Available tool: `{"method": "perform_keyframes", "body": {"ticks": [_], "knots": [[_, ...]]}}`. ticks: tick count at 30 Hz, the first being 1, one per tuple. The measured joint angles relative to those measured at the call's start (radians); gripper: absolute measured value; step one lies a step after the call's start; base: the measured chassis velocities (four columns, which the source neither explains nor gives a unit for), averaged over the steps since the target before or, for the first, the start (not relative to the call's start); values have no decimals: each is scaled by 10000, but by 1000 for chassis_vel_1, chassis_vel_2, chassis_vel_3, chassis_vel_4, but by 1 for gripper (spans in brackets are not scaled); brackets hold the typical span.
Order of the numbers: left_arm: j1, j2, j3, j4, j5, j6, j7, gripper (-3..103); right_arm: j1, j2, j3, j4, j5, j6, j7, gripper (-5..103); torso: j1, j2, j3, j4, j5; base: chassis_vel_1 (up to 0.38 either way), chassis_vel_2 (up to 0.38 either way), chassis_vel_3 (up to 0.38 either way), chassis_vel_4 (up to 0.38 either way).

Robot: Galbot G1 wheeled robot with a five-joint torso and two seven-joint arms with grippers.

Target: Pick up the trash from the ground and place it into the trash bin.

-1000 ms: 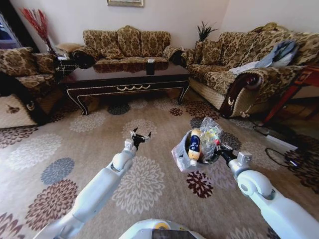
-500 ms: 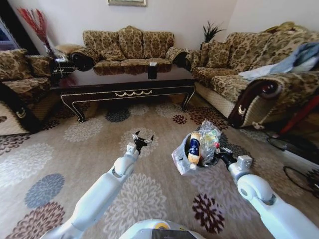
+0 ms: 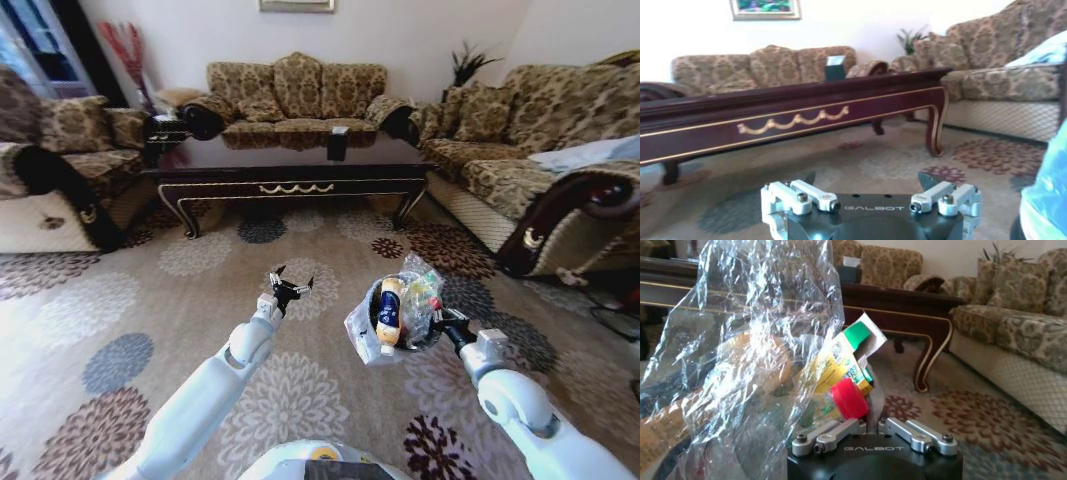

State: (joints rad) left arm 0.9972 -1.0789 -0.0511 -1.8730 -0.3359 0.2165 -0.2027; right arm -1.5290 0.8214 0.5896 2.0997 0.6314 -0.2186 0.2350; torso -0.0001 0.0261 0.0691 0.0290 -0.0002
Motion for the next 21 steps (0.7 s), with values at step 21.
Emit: {"method": "perform_keyframes", "body": {"ticks": [21], "knots": [[1367,118,-1310,-1225,148,612,-1046,100,191,61,-42,-42,-27,100,-201,2,0,-256,-255,5,1,127,124,124,122]]}}
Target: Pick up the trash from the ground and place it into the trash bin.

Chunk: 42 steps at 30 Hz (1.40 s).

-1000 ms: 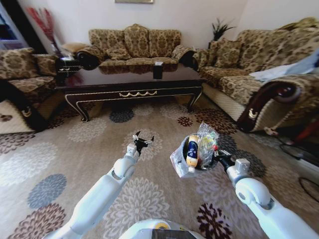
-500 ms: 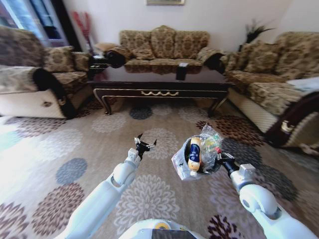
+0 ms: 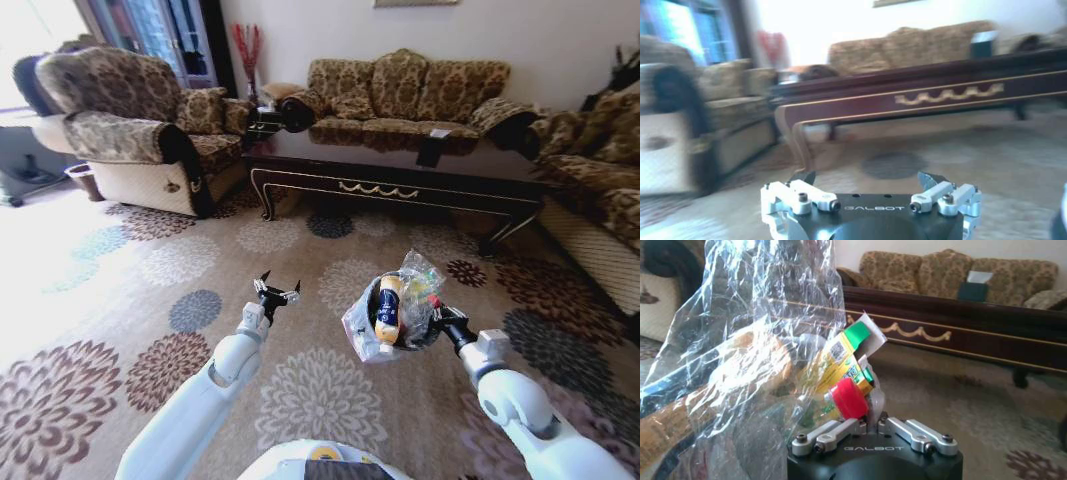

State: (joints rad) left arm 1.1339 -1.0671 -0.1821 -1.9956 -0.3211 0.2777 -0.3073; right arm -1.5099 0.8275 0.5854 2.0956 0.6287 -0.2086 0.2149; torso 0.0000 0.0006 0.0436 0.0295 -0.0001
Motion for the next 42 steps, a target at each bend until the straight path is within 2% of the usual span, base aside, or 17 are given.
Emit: {"method": "perform_keyframes", "body": {"ticks": [7,11,17,22,31,42], "knots": [[118,-17,-238,-260,-60,373,-619,100,-41,32,59,-8,18,0,-101,2,0,-16,-33,-6,0,120,125,122,120],[324,-1,-353,-493,-158,590,-957,100,20,275,-116,9,-142,-46,-114,2,0,-17,-34,-2,3,127,121,125,129],[414,157,-397,-656,-379,619,-1182,100,-86,627,-131,107,-400,-50,-151,2,0,-16,-30,1,-2,135,137,131,136],[393,215,-407,-667,-620,675,-1472,100,-218,911,101,142,-537,-32,-225,2,0,-16,-24,-6,-3,113,125,125,119],[539,188,-582,-630,-740,677,-1741,100,-188,996,-55,155,-681,-36,-195,2,0,-15,-17,1,2,132,128,119,121],[552,-62,-649,-567,-749,750,-2069,100,-438,918,87,204,-752,-89,-88,2,0,-14,-13,-5,-1,131,123,123,131]]}}
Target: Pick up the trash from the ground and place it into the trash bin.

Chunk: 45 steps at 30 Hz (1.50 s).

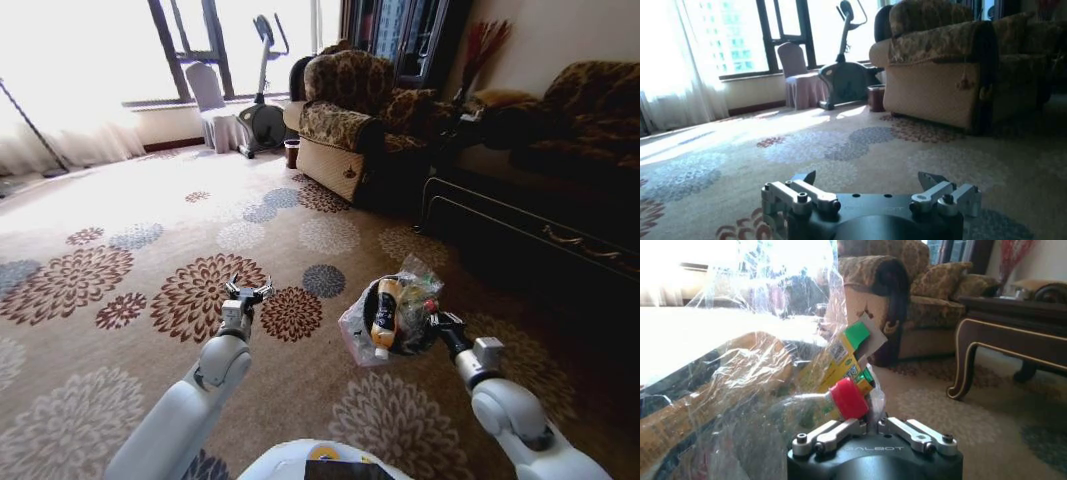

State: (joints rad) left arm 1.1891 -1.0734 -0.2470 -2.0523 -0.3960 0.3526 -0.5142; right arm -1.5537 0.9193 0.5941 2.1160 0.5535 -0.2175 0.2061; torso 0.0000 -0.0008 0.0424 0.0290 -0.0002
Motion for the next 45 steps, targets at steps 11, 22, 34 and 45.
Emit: {"method": "perform_keyframes", "body": {"ticks": [11,22,34,45], "knots": [[64,-106,127,-89,178,-146,-245,100,-70,-123,-20,89,71,-233,248,2,0,3,3,6,3,128,124,133,128],[148,-142,268,-265,183,-101,-538,100,-142,-142,76,338,218,-459,393,2,0,5,6,-2,1,48,13,26,63],[601,-197,-24,-532,242,-131,-557,100,-286,14,-44,515,59,-412,327,2,-1,9,4,1,5,28,-274,-23,262],[906,-250,-24,-853,457,-223,-559,100,-525,60,-9,803,-40,-376,338,2,0,10,6,4,2,-2,-289,0,284]]}}
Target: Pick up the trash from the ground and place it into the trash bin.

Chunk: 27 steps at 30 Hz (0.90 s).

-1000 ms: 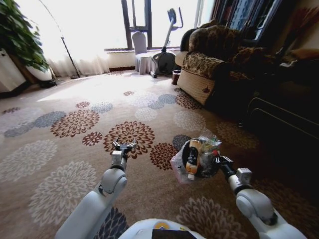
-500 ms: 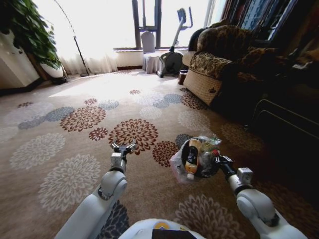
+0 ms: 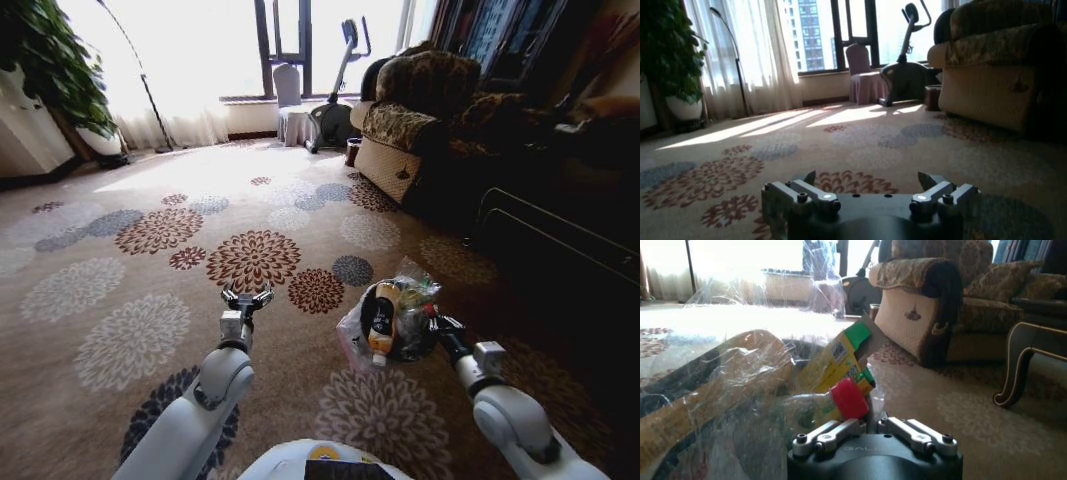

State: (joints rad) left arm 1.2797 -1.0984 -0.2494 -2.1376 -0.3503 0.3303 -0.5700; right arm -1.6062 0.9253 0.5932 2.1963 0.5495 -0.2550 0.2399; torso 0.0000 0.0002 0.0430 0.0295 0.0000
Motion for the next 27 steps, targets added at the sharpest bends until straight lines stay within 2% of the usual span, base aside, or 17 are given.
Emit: {"method": "perform_keyframes", "body": {"ticks": [15,18,21,24,27], "knots": [[261,-78,-46,-319,77,-42,-1,100,-484,191,32,326,-244,55,-2,2,1,-1,0,-2,6,-81,-292,80,304],[318,-131,-19,-374,56,-12,33,100,-585,226,41,400,-292,66,1,2,0,-2,0,-4,-9,-193,-385,182,380],[322,-140,-17,-387,55,-8,43,100,-604,233,41,402,-301,65,5,2,1,-1,0,-5,9,-192,-359,190,380],[324,-141,-13,-387,51,-4,46,100,-603,235,43,405,-302,66,6,2,1,-2,2,-2,-6,-164,-329,188,363],[324,-141,-14,-387,51,-3,47,100,-602,236,43,406,-302,67,6,2,1,-2,0,1,3,-139,-286,212,354]]}}
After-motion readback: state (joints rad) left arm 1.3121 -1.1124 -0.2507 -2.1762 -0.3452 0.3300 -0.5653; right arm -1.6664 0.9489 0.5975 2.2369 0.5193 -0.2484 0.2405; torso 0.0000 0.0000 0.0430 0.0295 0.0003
